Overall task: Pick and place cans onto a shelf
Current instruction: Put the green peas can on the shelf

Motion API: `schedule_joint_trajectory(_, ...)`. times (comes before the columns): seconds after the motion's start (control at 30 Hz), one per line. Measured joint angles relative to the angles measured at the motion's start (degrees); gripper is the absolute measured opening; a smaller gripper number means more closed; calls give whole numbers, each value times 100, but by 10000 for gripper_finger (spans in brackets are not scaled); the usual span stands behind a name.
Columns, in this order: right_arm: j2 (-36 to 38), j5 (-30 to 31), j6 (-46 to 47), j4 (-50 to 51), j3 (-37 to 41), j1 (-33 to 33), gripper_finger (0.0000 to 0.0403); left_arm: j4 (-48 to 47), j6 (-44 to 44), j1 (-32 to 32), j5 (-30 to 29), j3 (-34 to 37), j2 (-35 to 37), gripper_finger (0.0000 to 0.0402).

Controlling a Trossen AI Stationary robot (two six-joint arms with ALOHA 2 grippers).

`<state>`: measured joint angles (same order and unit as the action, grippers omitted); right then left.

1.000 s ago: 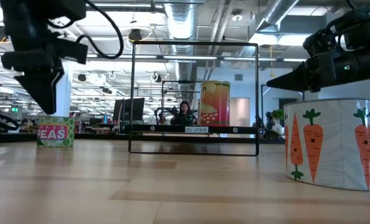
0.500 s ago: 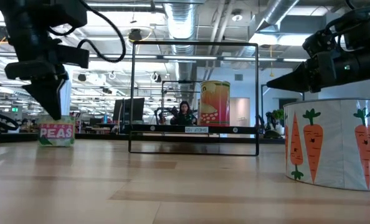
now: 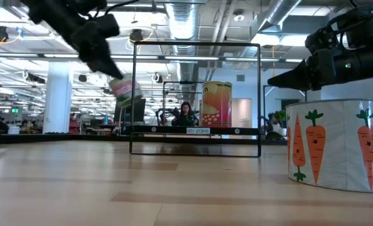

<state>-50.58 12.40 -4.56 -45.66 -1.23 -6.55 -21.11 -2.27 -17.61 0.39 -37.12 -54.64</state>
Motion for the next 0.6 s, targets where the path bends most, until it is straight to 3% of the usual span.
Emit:
schedule_joint_trajectory(0.2,-3,15,13,41,-4,-129,8,680,-807,-757,485,-510,-1179,0)
schedule_joint_trajectory(0.4,-3,16,22,52,-11,-157,8,444,-1665,-946,745,-1695,-2678,0)
schedule_joint_trajectory(0.6,-3,14,20,127,-20,-157,8,-109,-1914,-1097,788,-2927,-3851,0)
